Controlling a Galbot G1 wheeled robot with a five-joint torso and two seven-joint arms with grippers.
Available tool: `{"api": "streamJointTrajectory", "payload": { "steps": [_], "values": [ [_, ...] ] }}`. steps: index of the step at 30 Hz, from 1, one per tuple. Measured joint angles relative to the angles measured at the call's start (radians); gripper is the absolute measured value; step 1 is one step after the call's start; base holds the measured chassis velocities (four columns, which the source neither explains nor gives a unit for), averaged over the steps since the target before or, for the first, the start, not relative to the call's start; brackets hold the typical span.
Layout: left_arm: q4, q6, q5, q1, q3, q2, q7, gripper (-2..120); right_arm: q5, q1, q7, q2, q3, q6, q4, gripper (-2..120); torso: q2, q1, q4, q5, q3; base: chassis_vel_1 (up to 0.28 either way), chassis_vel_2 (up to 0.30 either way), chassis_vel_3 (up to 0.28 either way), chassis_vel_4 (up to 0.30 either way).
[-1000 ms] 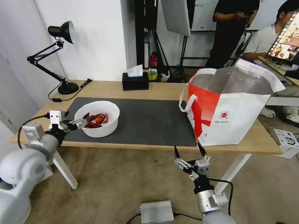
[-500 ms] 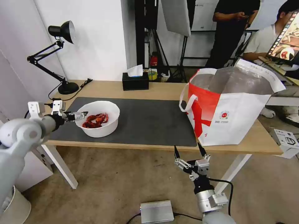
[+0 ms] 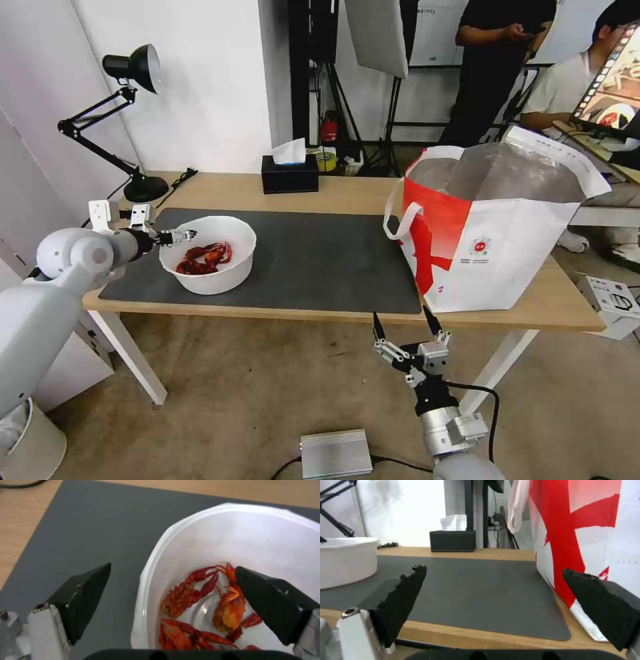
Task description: Pick up the trash from the table and place it into the takeout bag.
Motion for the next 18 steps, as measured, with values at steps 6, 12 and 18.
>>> {"api": "streamJointTrajectory", "payload": {
  "steps": [6,12,18],
  "values": [
    [0.025,-0.002,0.024,0.008,0.003,-0.012,0.017,100,0.0,0.0,0.0,0.0,0.0,0.0,0.0,100,0.0,0.0,0.0,0.0,0.0,0.0,0.0,0.0,0.0],
    [0.042,-0.005,0.037,0.019,-0.004,-0.022,0.026,100,0.0,0.0,0.0,0.0,0.0,0.0,0.0,100,0.0,0.0,0.0001,0.0003,0.0,0.0,0.0,0.0,0.0],
    [0.038,-0.022,0.045,0.039,-0.014,-0.028,0.034,87,0.0,0.0,0.0,0.0,0.0,0.0,0.0,100,0.0,0.0,-0.0001,-0.0001,0.0,0.0,0.0,0.0,0.0]
  ]
}}
